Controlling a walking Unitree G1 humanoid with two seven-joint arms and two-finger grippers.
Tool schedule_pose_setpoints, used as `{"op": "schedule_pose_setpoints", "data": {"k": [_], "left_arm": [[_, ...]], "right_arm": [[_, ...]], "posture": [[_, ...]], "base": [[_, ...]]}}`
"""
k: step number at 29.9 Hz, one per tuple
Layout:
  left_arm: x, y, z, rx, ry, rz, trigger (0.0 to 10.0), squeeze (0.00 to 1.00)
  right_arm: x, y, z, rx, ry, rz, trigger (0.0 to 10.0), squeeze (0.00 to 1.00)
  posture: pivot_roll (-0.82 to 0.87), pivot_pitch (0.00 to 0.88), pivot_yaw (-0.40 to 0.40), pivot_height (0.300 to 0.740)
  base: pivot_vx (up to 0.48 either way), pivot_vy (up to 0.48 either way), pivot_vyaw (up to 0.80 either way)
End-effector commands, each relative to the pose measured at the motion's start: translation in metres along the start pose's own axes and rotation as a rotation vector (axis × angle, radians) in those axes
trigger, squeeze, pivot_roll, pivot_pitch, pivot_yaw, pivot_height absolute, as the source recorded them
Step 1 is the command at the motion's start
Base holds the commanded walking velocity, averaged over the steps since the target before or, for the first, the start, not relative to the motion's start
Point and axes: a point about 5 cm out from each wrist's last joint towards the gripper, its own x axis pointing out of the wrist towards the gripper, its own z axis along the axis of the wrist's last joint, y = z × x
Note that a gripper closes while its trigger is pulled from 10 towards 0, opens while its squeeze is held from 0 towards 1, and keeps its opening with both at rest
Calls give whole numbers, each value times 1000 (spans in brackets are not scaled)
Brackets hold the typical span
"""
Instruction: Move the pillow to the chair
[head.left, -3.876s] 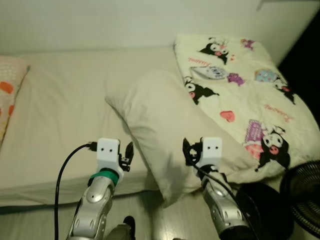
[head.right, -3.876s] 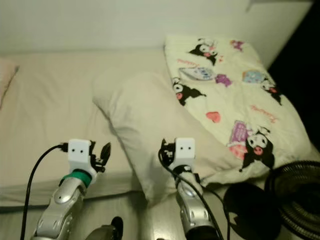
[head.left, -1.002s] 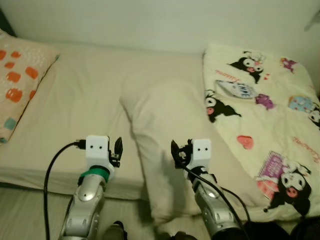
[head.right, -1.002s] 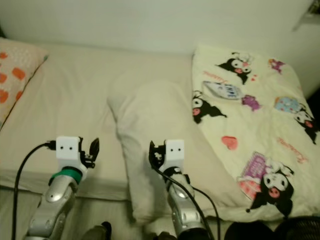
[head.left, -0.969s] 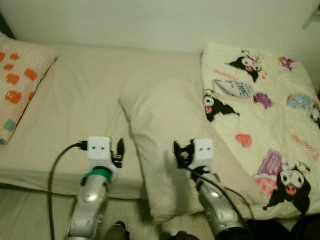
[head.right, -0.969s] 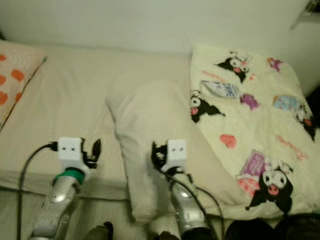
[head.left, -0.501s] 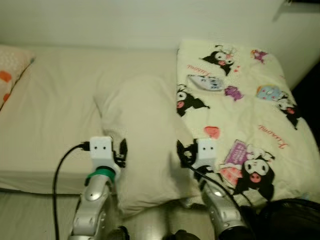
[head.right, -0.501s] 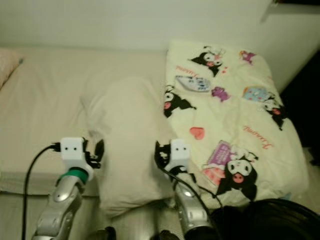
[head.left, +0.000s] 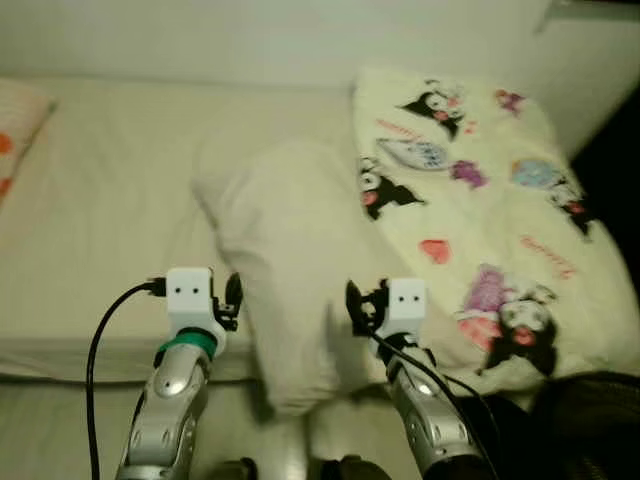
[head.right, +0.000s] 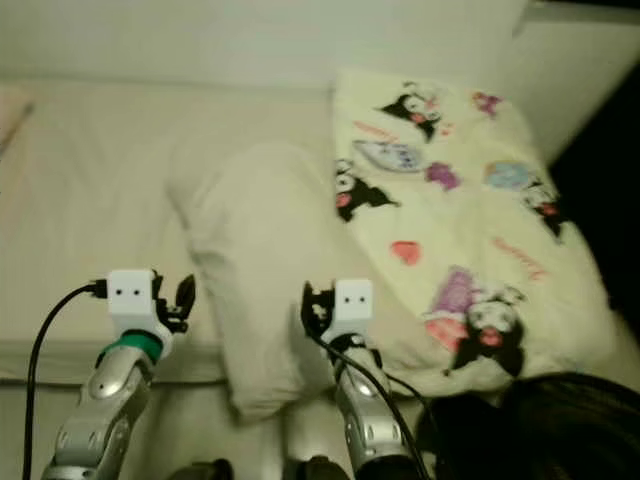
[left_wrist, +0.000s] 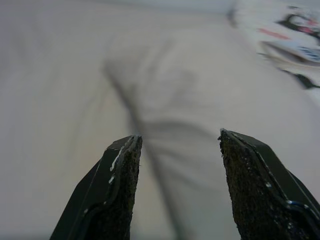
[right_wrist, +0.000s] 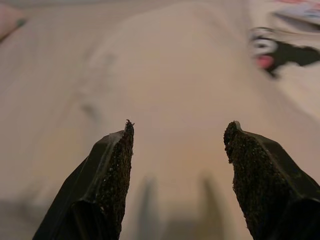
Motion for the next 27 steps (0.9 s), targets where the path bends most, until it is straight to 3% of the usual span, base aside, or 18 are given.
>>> {"op": "schedule_pose_setpoints", "data": {"k": [1, 8, 11, 15, 27], "left_arm": [[-1, -3, -8, 4, 33, -6, 10000, 0], [0, -3, -5, 33, 6, -20, 10000, 0], [0, -4, -4, 31, 3, -25, 10000, 0], [0, -3, -4, 28, -1, -29, 10000, 0], [-2, -2, -4, 24, -5, -23, 10000, 0]], "right_arm": [[-3, -5, -5, 4, 20, -21, 10000, 0], [-3, -6, -8, 32, 45, -34, 10000, 0], [-3, -7, -9, 35, 55, -38, 10000, 0], [-3, -8, -10, 11, 58, -35, 10000, 0], [-2, -1, -8, -39, 49, 12, 10000, 0]], "posture": [[22, 71, 11, 740], [20, 76, 9, 740], [20, 76, 9, 740], [20, 77, 11, 740], [26, 82, 11, 740]], "base": [[0, 0, 0], [0, 0, 0], [0, 0, -800], [304, 0, -800], [304, 0, 71]]}}
